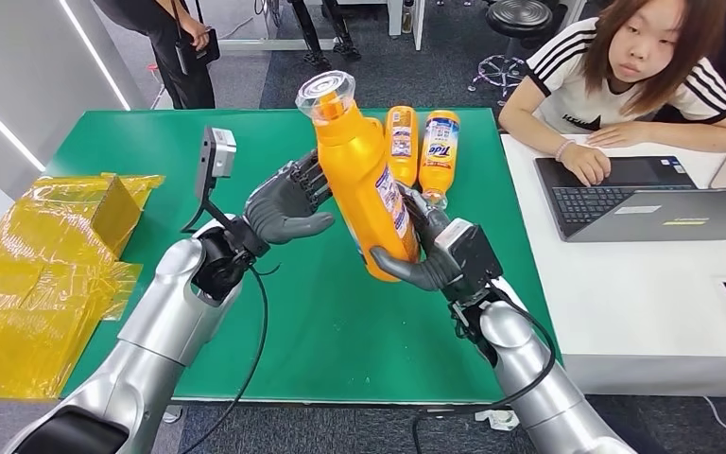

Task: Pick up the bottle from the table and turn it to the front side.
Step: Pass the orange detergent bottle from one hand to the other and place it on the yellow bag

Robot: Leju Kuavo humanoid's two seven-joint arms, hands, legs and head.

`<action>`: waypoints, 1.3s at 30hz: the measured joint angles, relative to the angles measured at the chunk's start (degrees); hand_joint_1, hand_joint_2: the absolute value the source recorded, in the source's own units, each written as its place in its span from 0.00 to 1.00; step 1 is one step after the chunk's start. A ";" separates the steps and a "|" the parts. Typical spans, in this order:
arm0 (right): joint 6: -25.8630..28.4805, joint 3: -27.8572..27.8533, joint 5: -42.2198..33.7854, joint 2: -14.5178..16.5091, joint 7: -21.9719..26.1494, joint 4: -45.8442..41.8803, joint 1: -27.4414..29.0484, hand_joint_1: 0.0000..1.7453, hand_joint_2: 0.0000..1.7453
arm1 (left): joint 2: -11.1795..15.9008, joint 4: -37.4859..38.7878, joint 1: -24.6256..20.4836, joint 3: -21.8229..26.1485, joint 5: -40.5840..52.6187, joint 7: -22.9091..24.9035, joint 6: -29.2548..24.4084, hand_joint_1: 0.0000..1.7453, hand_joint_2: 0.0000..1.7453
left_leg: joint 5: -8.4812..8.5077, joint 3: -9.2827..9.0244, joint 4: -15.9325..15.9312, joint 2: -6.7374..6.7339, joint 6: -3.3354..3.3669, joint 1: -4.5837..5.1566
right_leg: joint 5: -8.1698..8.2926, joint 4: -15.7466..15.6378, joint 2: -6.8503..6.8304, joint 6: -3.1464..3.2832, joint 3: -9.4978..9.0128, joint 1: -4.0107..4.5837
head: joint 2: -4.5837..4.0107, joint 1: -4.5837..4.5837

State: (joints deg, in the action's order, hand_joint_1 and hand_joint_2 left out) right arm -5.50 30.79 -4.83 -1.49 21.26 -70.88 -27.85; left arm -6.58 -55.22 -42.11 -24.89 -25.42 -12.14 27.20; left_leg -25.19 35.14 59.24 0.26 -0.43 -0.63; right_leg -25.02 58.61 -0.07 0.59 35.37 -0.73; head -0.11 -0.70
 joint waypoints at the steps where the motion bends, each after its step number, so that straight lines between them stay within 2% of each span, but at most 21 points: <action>1: 0.22 0.03 0.26 0.14 -0.31 0.61 -0.26 1.00 1.00 | -0.05 0.20 -0.65 -0.25 -0.14 0.50 0.03 0.00 1.00 | 0.00 0.00 0.00 0.00 0.00 0.00 | 0.00 0.00 0.00 0.00 0.00 0.00 | 0.00 0.00; 10: 2.41 0.28 4.92 2.15 -2.36 6.49 -4.60 1.00 1.00 | -0.08 0.75 -3.80 -2.18 -3.34 2.86 -0.06 0.00 1.00 | 0.00 0.01 0.00 -0.01 0.00 -0.01 | 0.00 0.01 0.01 0.00 0.03 0.00 | 0.00 0.00; 20: 1.53 1.21 6.41 4.91 -4.57 10.39 -6.87 1.00 1.00 | 0.20 -1.02 -4.44 -4.55 -0.64 3.50 -4.72 0.00 1.00 | 0.00 0.02 0.00 -0.01 0.00 0.00 | 0.00 0.01 0.01 0.00 0.04 0.00 | 0.00 0.01; 27: 1.39 1.66 6.88 6.54 -5.29 11.28 -7.22 1.00 1.00 | 0.02 -1.87 -4.42 -6.50 7.22 -0.18 -10.48 0.00 1.00 | 0.00 0.03 0.00 0.00 0.00 0.00 | 0.00 0.01 0.01 0.00 0.04 0.00 | 0.00 0.01; 33: 1.36 2.42 7.21 6.98 -5.53 11.18 -7.43 1.00 1.00 | -0.21 -2.87 -4.33 -6.85 9.73 -0.80 -12.54 0.00 1.00 | 0.00 0.03 0.00 0.00 0.00 -0.01 | 0.00 0.02 0.00 0.00 0.04 0.00 | 0.00 0.01; 39: 1.38 2.96 8.47 7.09 -6.29 10.84 -7.46 1.00 1.00 | -0.32 -3.40 -4.33 -7.58 17.11 -1.27 -17.07 0.00 1.00 | 0.00 0.03 0.00 0.00 0.00 -0.01 | 0.00 0.01 0.00 0.00 0.04 0.00 | 0.00 0.01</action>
State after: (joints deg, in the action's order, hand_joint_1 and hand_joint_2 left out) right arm -4.11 33.74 3.64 5.60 14.97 -60.04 -35.31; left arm -6.90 -58.61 -46.43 -32.47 -8.31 -13.41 10.13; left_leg -25.19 35.16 59.24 0.25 -0.43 -0.63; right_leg -25.02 58.62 -0.07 0.59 35.41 -0.73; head -0.11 -0.69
